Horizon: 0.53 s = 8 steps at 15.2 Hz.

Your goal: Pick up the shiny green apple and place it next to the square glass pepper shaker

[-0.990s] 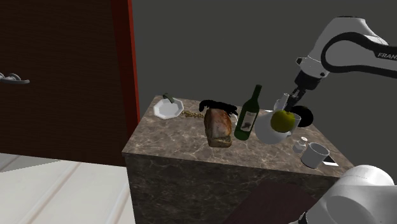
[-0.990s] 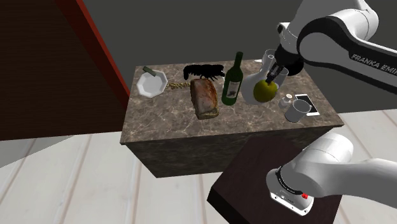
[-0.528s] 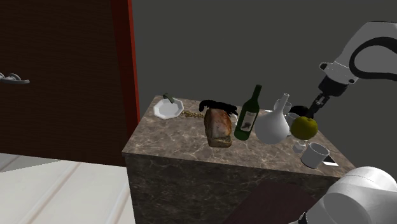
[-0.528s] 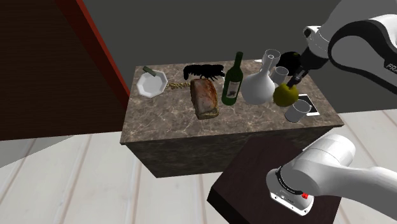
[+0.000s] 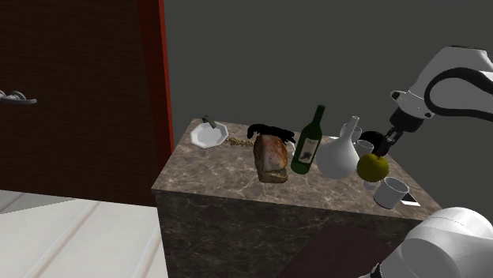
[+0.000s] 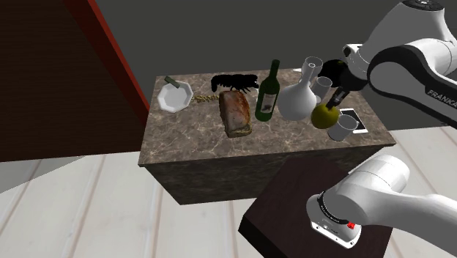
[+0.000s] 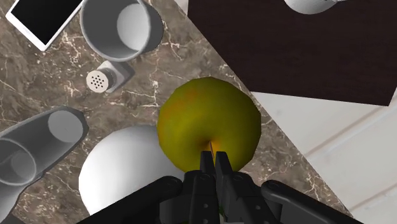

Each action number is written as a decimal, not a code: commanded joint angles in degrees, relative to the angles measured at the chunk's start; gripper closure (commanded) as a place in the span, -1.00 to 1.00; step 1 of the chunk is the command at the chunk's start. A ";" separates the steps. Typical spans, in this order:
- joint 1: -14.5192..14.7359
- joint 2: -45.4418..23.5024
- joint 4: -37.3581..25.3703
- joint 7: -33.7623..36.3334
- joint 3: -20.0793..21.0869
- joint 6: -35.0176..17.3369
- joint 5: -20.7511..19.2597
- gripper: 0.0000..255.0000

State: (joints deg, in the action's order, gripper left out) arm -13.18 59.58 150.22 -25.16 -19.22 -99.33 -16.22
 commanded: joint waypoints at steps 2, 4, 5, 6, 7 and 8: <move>-0.41 0.30 2.35 -0.14 -0.85 -2.11 -0.79 1.00; -0.66 0.51 3.94 -0.10 -1.29 -3.48 -1.24 1.00; -0.79 0.59 4.72 -0.08 -1.52 -4.18 -1.48 1.00; -0.93 0.66 5.50 -0.07 -1.75 -4.88 -1.72 1.00; -1.06 0.71 6.27 -0.05 -1.99 -5.59 -1.97 1.00; -1.20 0.74 7.04 -0.04 -2.24 -6.31 -2.22 1.00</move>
State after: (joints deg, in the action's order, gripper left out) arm -14.21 60.20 156.44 -25.20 -21.22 -104.92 -18.17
